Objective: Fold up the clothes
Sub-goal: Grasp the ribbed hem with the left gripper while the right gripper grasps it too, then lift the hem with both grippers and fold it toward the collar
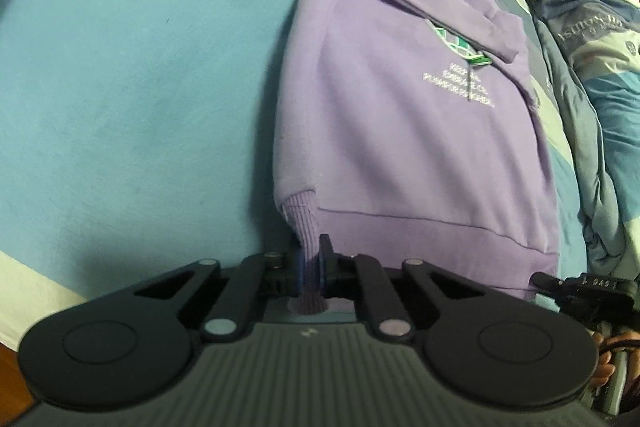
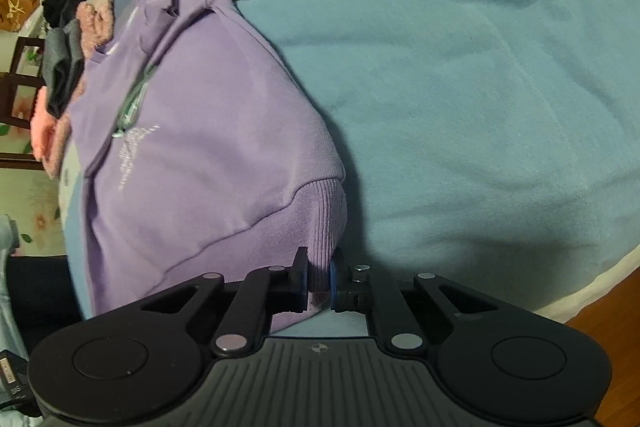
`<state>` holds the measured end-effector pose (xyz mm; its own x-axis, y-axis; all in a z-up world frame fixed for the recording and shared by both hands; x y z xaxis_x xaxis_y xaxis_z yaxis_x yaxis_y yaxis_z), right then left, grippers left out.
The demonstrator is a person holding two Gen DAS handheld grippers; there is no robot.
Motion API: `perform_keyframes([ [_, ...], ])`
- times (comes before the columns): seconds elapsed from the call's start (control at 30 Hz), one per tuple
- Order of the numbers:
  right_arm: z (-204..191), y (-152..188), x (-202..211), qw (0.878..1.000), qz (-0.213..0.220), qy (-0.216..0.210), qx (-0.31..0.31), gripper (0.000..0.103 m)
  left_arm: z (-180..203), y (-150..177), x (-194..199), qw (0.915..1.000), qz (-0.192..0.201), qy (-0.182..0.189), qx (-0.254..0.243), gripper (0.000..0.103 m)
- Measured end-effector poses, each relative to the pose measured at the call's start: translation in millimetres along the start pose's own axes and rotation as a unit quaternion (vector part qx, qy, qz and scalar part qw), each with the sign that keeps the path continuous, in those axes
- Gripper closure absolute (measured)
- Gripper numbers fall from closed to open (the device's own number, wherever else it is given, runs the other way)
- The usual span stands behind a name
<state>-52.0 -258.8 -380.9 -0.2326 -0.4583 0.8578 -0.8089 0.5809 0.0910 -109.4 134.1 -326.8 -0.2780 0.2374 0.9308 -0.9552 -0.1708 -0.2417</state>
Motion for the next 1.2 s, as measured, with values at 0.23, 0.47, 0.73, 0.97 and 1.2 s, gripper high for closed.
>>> perform_keyframes([
  [0.23, -50.3, -15.7, 32.0, 0.995, 0.006, -0.100, -0.004, 0.094, 16.7, -58.0, 39.8, 0.9973, 0.069, 0.015, -0.016, 0.097],
  [0.47, -99.1, -88.4, 26.4, 0.970, 0.045, -0.202, -0.127, 0.094, 4.2, -197.4, 36.5, 0.9892, 0.145, 0.017, 0.011, 0.097],
  [0.73, -195.2, -191.5, -20.1, 0.959, 0.067, -0.247, -0.121, 0.094, -4.5, -339.5, -18.5, 0.9830, 0.184, 0.000, 0.011, 0.097],
  [0.97, -243.7, -252.3, -63.8, 0.965, 0.097, -0.220, -0.104, 0.094, -17.9, -425.3, -77.3, 0.9861, 0.163, -0.026, 0.019, 0.097],
  [1.2, -250.2, -291.2, -98.9, 0.961, 0.115, -0.199, -0.157, 0.094, -29.9, -465.0, -104.6, 0.9844, 0.162, -0.036, 0.059, 0.096],
])
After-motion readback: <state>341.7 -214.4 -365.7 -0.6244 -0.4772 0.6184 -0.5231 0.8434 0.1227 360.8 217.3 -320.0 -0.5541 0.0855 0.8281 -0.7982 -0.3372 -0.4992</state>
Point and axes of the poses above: each gripper's, at about its wrist camera, not at the fingertips, and x roughly against the way its jaws point, z to its right, y to its underside, the point moved 8 cm from there along -x, roughly the way its jaws point, and after that the axes turned 14 degrees about -x, right-handed, at the moved point
